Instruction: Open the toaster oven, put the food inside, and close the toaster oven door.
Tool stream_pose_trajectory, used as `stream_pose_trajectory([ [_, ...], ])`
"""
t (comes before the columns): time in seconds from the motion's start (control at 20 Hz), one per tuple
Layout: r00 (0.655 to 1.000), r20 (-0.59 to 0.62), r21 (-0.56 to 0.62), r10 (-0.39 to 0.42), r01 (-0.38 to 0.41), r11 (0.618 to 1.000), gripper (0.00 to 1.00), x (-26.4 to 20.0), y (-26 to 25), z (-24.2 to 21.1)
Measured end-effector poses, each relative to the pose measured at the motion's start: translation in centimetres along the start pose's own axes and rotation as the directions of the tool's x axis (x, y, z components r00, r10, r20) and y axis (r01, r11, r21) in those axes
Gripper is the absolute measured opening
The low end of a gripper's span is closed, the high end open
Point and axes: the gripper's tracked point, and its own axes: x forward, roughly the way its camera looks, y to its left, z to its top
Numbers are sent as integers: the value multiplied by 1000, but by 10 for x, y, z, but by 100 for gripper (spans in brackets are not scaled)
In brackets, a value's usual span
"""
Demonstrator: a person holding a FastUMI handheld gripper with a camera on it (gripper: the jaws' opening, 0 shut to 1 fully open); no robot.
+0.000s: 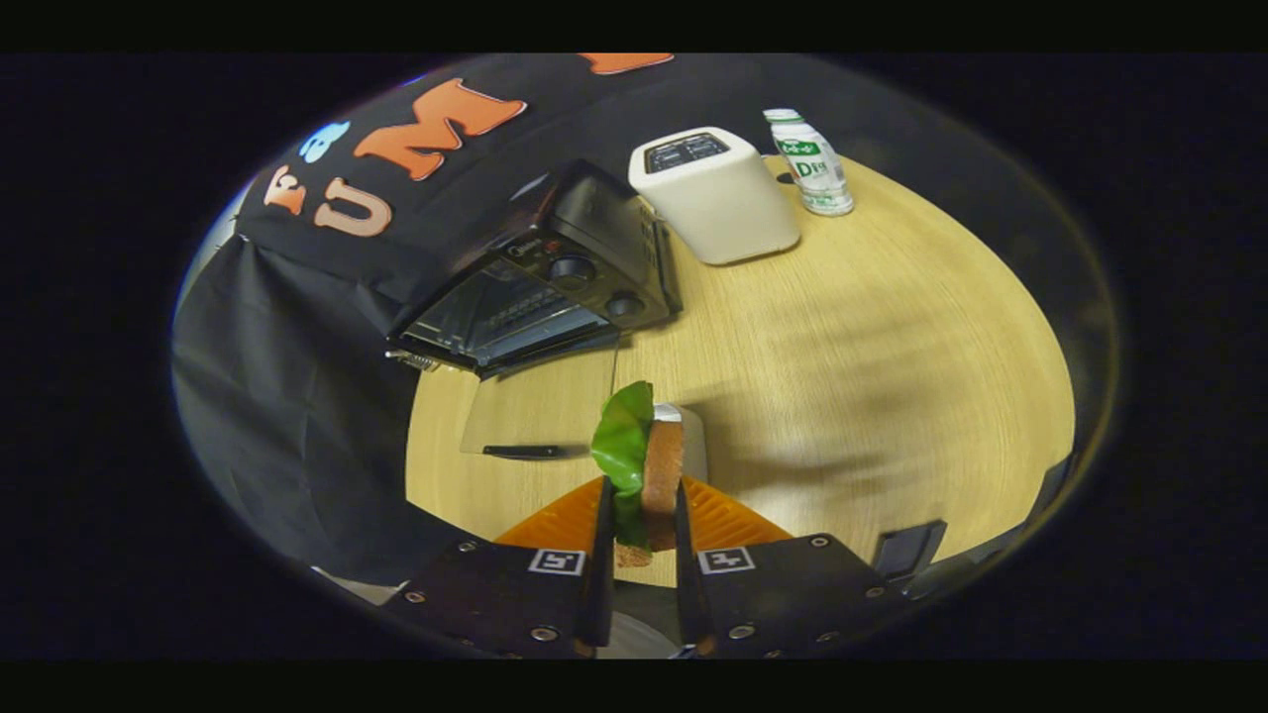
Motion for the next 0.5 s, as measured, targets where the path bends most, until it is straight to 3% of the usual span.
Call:
stream_pose_trajectory([
  [0.5,975,215,128,62,-91,988,27,-8,58,36],
])
